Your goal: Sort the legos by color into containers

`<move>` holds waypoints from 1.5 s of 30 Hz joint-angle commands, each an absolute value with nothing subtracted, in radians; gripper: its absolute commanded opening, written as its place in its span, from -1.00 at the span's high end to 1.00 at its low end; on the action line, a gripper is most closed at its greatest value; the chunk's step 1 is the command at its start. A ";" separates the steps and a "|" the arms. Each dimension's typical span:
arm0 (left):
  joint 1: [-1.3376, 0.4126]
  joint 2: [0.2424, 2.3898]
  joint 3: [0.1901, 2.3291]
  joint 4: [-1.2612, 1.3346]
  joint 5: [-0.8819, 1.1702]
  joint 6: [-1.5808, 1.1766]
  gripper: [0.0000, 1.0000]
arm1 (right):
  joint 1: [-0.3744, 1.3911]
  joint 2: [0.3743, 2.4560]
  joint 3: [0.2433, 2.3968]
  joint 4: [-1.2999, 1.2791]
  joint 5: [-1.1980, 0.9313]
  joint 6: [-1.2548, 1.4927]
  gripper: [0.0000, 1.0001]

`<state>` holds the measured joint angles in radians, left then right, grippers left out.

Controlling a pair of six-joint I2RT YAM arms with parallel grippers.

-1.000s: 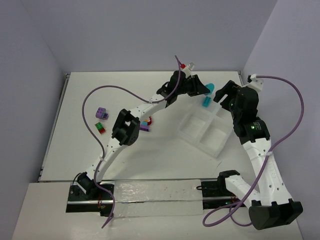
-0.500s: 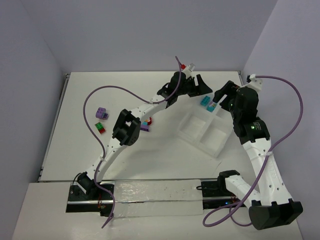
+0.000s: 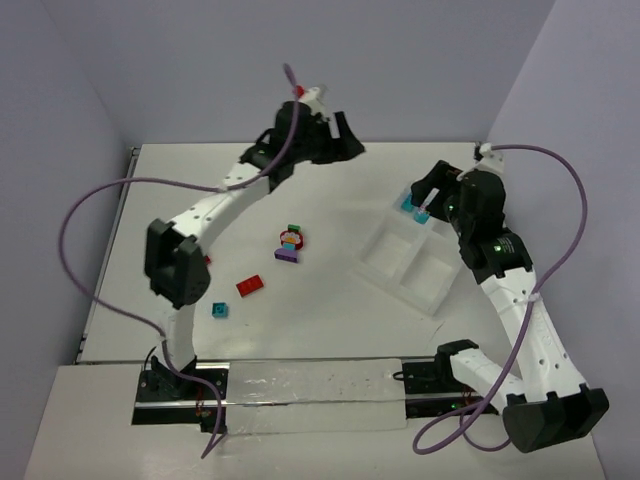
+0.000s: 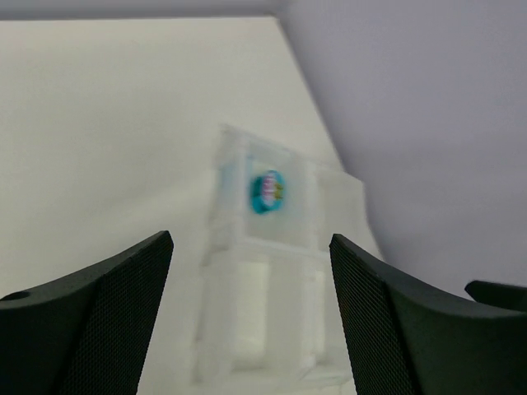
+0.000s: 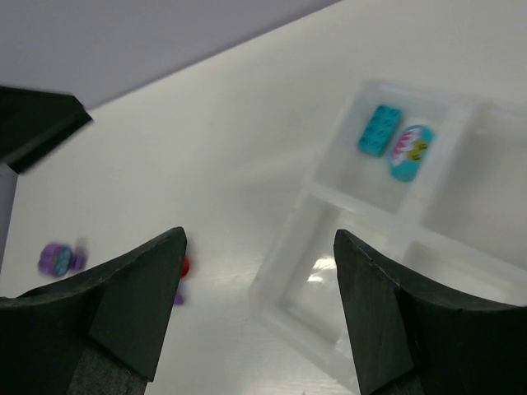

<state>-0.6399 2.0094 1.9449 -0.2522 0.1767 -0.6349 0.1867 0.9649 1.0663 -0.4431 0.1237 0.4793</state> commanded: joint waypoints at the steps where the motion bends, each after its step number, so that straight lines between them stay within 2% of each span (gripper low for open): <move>1: -0.526 1.813 1.770 -0.448 -0.069 -0.561 -0.71 | 0.403 1.089 1.128 -0.405 0.158 0.415 -0.60; 7: -0.282 1.622 1.588 -0.593 -0.132 -0.603 -0.72 | 0.620 1.436 1.237 -0.419 0.080 0.384 -0.61; 12: -0.198 1.478 1.438 -0.617 -0.154 -0.582 -0.72 | 0.717 1.698 1.426 -0.505 0.119 0.406 -0.60; 15: -0.162 1.434 1.374 -0.626 -0.143 -0.604 -0.72 | 0.730 1.770 1.441 -0.486 0.087 0.578 -0.49; 22: -0.121 1.425 1.338 -0.635 -0.093 -0.584 -0.71 | 0.807 1.876 1.455 -0.439 0.155 0.744 -0.57; 28: -0.114 1.425 1.356 -0.652 -0.100 -0.548 -0.72 | 0.797 1.941 1.519 -0.471 0.163 0.743 -0.56; 37: -0.112 1.421 1.332 -0.651 -0.053 -0.544 -0.71 | 0.788 2.094 1.781 -0.655 0.343 0.758 -0.48; 45: -0.110 1.431 1.351 -0.676 -0.068 -0.520 -0.71 | 0.770 2.234 1.986 -0.779 0.385 0.779 -0.51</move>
